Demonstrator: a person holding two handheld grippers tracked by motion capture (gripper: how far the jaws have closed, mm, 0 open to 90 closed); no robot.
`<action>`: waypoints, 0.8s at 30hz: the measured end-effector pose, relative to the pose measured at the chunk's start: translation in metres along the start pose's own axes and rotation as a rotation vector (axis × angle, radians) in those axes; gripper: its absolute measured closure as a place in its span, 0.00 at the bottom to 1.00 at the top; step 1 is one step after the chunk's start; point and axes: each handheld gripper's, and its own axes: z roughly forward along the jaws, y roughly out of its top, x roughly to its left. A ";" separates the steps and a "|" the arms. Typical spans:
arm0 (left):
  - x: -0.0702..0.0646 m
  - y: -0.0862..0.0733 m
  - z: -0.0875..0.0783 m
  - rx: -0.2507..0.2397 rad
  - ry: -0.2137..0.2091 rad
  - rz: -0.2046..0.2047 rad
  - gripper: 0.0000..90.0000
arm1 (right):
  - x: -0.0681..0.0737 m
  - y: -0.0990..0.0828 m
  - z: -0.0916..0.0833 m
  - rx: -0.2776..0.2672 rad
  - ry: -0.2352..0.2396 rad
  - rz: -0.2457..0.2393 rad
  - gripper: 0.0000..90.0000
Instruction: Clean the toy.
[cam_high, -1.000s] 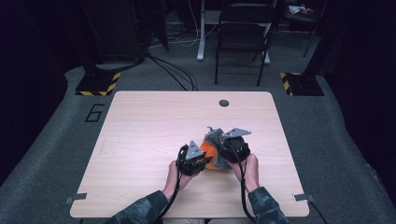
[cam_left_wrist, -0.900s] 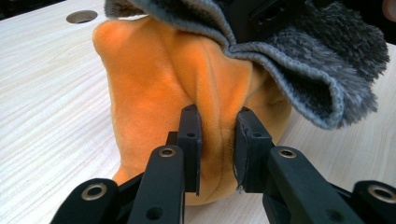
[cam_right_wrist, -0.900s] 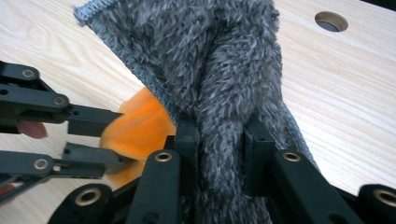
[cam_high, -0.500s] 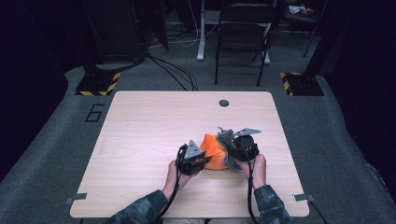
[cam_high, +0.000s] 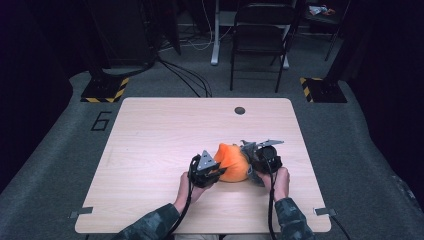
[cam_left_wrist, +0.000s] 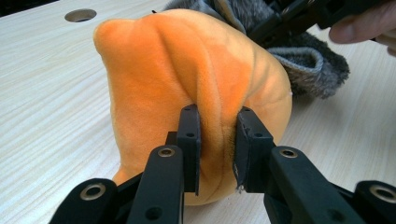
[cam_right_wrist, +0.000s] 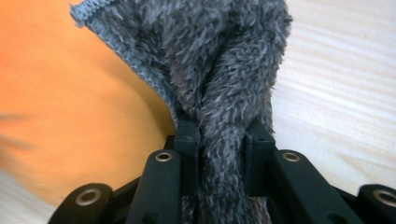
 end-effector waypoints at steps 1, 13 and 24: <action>0.000 0.000 0.000 -0.003 0.001 -0.002 0.82 | -0.002 -0.001 0.002 0.009 -0.001 0.005 0.80; 0.010 -0.003 -0.002 -0.007 -0.001 -0.045 0.82 | -0.013 -0.003 0.003 0.036 -0.036 0.016 0.81; 0.012 -0.004 -0.003 -0.009 0.004 -0.052 0.73 | 0.025 0.016 -0.025 -0.068 0.076 -0.066 0.81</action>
